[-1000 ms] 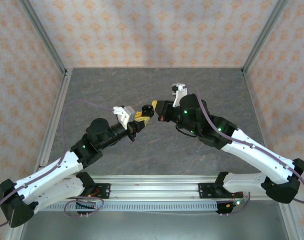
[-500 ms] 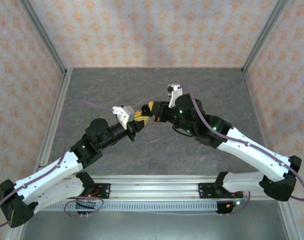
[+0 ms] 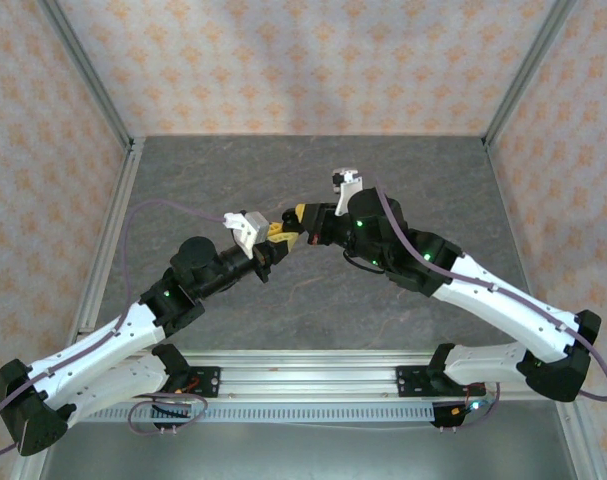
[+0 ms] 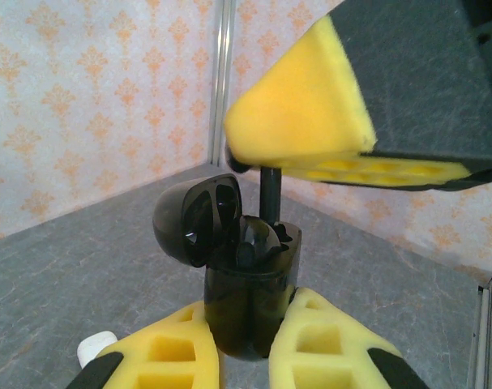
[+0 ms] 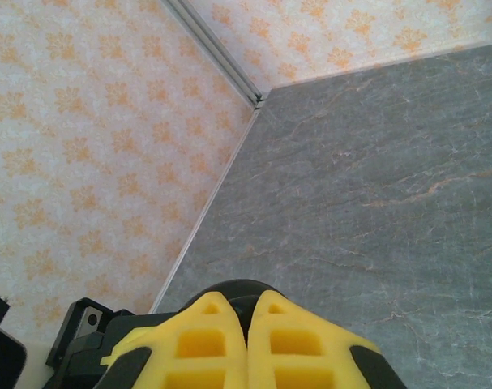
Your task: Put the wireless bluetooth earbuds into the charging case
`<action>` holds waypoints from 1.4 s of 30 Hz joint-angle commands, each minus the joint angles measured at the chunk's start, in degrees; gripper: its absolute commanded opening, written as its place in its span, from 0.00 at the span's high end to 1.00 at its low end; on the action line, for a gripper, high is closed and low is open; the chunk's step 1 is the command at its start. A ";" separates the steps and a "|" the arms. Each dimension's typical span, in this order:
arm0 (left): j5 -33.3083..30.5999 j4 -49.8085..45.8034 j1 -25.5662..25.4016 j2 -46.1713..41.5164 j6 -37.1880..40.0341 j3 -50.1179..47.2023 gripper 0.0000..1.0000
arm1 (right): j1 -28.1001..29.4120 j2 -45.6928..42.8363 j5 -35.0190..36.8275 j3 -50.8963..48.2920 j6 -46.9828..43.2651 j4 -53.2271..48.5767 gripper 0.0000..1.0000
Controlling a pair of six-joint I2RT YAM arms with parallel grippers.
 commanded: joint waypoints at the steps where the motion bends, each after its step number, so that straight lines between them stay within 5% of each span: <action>1: -1.18 2.34 0.14 -0.76 -0.53 0.39 1.00 | 0.59 1.02 -0.12 0.09 -1.61 -0.34 0.93; 14: -2.00 1.78 0.14 -0.51 -0.35 0.89 1.00 | 1.27 1.28 1.25 -0.15 -3.07 -1.41 0.92; 24: -1.55 2.04 0.15 0.47 -0.50 1.24 1.00 | 1.32 0.90 0.35 1.49 -2.81 -2.28 0.77; 42: -1.53 1.67 0.14 0.03 -0.95 0.60 1.00 | 1.34 1.01 -0.10 5.19 -1.58 -4.36 0.66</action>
